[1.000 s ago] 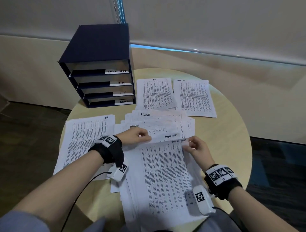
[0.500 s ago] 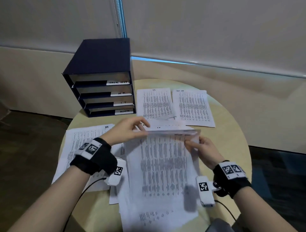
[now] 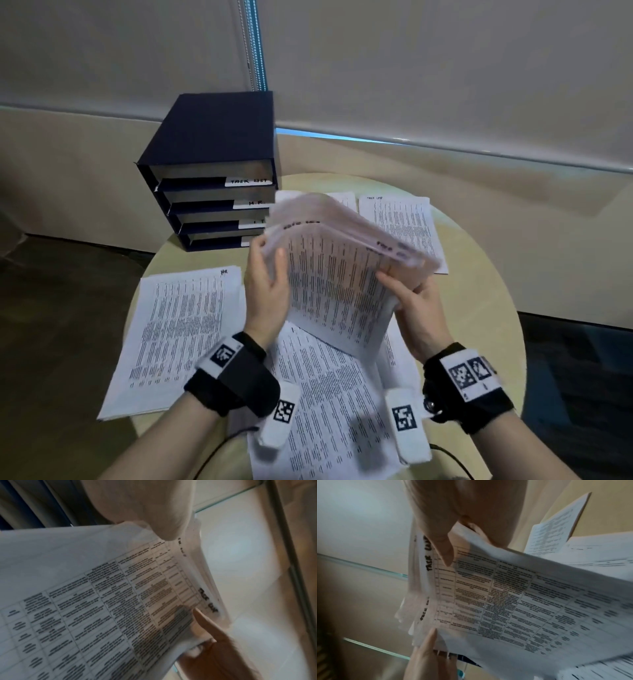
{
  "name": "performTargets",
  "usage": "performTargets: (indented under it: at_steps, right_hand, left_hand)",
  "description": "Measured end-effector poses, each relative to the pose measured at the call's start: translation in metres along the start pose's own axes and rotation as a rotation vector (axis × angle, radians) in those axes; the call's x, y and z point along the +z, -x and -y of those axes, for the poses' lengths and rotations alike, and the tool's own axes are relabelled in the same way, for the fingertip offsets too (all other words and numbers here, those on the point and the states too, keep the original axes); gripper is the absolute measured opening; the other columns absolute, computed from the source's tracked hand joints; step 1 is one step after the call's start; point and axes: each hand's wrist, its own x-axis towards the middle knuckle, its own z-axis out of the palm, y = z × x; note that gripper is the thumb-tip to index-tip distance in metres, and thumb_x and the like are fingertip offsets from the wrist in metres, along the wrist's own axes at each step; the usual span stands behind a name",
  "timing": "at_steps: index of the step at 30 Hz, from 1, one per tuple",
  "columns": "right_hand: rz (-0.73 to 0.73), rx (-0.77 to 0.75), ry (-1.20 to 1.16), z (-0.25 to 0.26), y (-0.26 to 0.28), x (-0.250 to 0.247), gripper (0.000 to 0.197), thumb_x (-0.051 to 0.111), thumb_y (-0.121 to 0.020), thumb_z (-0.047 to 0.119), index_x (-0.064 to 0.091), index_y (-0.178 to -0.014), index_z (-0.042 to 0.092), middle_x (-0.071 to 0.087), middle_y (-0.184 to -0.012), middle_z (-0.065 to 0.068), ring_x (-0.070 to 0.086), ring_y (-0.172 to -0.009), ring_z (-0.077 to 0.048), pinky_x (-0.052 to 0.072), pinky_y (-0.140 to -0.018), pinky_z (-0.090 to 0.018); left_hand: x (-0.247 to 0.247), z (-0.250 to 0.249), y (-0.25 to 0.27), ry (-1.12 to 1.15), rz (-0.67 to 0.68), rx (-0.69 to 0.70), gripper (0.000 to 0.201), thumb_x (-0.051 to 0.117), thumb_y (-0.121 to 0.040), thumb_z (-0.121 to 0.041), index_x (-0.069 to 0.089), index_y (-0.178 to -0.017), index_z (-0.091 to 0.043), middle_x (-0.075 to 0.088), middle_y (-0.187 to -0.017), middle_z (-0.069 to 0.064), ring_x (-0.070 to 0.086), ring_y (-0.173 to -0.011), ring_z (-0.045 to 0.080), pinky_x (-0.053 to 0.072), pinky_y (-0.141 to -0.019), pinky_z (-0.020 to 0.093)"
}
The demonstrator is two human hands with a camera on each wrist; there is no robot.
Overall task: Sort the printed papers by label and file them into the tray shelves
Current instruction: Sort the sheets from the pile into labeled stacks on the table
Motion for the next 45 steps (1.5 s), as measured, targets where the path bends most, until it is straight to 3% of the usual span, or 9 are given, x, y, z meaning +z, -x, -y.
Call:
performTargets:
  at_steps: [4,10,17,21,26,29,34,42,45]
  right_hand:
    - [-0.029,-0.049,0.061,-0.001,0.002,0.013,0.012,0.070,-0.079,0.025,0.075,-0.090,0.023,0.072,-0.097,-0.010,0.065,-0.097,-0.033,0.046,-0.093,-0.057]
    - [0.027,-0.170,0.050,0.016,-0.010,0.029,0.027,0.077,-0.072,0.024,0.062,-0.094,0.018,0.067,-0.093,0.009,0.062,-0.090,-0.007,0.050,-0.077,-0.021]
    - [-0.115,0.014,0.082,-0.004,-0.034,0.015,0.044,0.071,-0.074,0.018,0.042,-0.108,0.015,0.062,-0.091,0.003,0.059,-0.082,-0.010,0.043,-0.072,-0.028]
    - [-0.125,0.046,0.077,-0.009,-0.042,0.022,0.031,0.054,-0.081,0.025,0.039,-0.105,0.013,0.053,-0.094,0.007,0.053,-0.083,-0.004,0.040,-0.071,-0.026]
    - [-0.155,0.127,0.158,-0.040,-0.040,0.022,0.052,0.044,-0.075,0.048,0.051,-0.106,0.006,0.057,-0.107,-0.013,0.052,-0.095,-0.019,0.042,-0.087,-0.044]
    - [-0.207,0.203,0.158,-0.065,-0.042,0.013,0.047,0.047,-0.064,0.048,0.050,-0.093,0.011,0.053,-0.101,-0.016,0.050,-0.095,-0.029,0.042,-0.088,-0.053]
    - [-0.201,0.301,0.387,-0.091,-0.037,0.006,0.018,0.044,-0.089,0.004,0.039,-0.104,0.013,0.051,-0.088,-0.003,0.052,-0.079,-0.023,0.049,-0.075,-0.044]
    - [-0.314,0.427,0.592,-0.100,-0.061,-0.052,0.012,0.041,-0.097,0.011,0.053,-0.097,0.012,0.053,-0.069,-0.010,0.047,-0.041,-0.016,0.045,-0.035,-0.022]
    - [-0.394,0.445,0.620,-0.091,-0.105,-0.096,0.022,0.041,-0.094,0.007,0.054,-0.110,0.001,0.052,-0.071,-0.013,0.046,-0.050,-0.022,0.044,-0.043,-0.027]
  left_hand:
    - [0.004,-0.002,0.011,-0.122,-0.020,0.182,0.012,0.033,-0.100,-0.031,0.042,-0.106,-0.028,0.056,-0.103,-0.002,0.057,-0.097,0.021,0.049,-0.084,0.054]
    - [0.011,-0.029,0.000,0.001,-0.103,0.196,0.029,0.038,-0.099,-0.026,0.029,-0.126,-0.035,0.049,-0.125,0.004,0.051,-0.117,0.020,0.048,-0.098,0.042]
    - [-0.002,0.009,-0.004,0.015,-0.078,-0.153,0.050,0.052,-0.095,-0.039,0.030,-0.137,-0.022,0.050,-0.138,0.002,0.049,-0.125,0.017,0.036,-0.111,0.045]
    - [0.005,0.018,-0.001,0.134,-0.071,-0.310,0.062,0.050,-0.098,-0.038,0.021,-0.149,-0.023,0.035,-0.129,-0.030,0.039,-0.119,-0.011,0.025,-0.110,0.030]
    - [0.016,0.049,0.016,0.065,-0.075,-0.369,0.066,0.045,-0.084,-0.055,0.033,-0.138,-0.020,0.054,-0.131,-0.010,0.051,-0.121,0.013,0.037,-0.107,0.035]
    - [0.023,0.067,0.026,0.032,-0.065,-0.447,0.067,0.045,-0.088,-0.043,0.020,-0.149,-0.029,0.051,-0.118,-0.024,0.049,-0.116,0.011,0.032,-0.107,0.035]
    - [0.023,0.102,0.028,-0.065,-0.008,-0.578,0.054,0.052,-0.091,-0.031,0.031,-0.142,-0.036,0.056,-0.127,-0.005,0.055,-0.116,0.021,0.041,-0.106,0.043]
    - [0.023,0.113,0.000,-0.188,0.240,-0.476,0.017,0.051,-0.097,-0.029,0.048,-0.113,-0.035,0.063,-0.107,-0.005,0.063,-0.096,0.016,0.054,-0.087,0.041]
    - [0.015,0.113,0.001,-0.573,0.469,-0.252,0.017,0.050,-0.096,-0.034,0.046,-0.113,-0.035,0.055,-0.105,-0.015,0.058,-0.093,0.006,0.051,-0.080,0.026]
